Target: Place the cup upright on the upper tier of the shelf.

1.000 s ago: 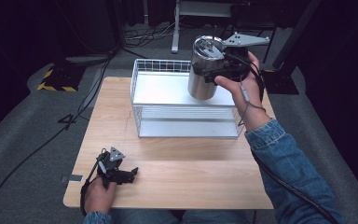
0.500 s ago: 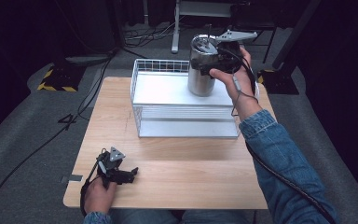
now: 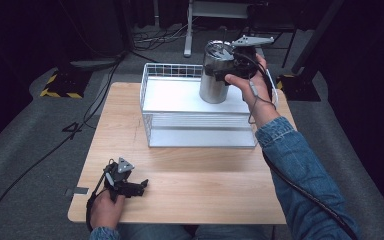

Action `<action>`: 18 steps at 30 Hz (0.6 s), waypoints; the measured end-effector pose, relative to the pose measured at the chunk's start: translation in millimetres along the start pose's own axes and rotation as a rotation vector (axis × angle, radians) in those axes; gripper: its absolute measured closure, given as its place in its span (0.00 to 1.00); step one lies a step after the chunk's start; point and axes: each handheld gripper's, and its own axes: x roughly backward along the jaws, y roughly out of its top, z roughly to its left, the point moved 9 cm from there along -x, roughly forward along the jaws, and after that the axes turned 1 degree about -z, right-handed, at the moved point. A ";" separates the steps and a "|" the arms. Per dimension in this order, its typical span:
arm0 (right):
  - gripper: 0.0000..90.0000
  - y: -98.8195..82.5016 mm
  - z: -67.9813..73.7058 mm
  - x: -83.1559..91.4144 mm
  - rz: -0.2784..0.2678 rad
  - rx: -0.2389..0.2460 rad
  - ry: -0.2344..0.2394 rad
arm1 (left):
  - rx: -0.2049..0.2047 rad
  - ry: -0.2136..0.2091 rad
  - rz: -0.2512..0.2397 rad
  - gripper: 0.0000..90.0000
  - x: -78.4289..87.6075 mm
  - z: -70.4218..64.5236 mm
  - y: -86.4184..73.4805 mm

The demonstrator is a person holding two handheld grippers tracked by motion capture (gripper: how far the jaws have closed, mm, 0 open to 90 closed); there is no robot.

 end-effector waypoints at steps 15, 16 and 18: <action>0.04 -1.2 -0.8 -0.5 -0.015 -0.005 0.022 | 0.000 0.000 0.000 0.00 0.0 0.0 0.0; 0.03 -1.4 -1.0 -0.5 -0.014 -0.008 0.024 | 0.000 0.000 0.000 0.00 0.0 0.0 0.0; 0.02 -2.1 -1.2 -0.4 -0.006 -0.021 0.029 | 0.001 0.000 0.000 0.00 0.0 -0.1 0.0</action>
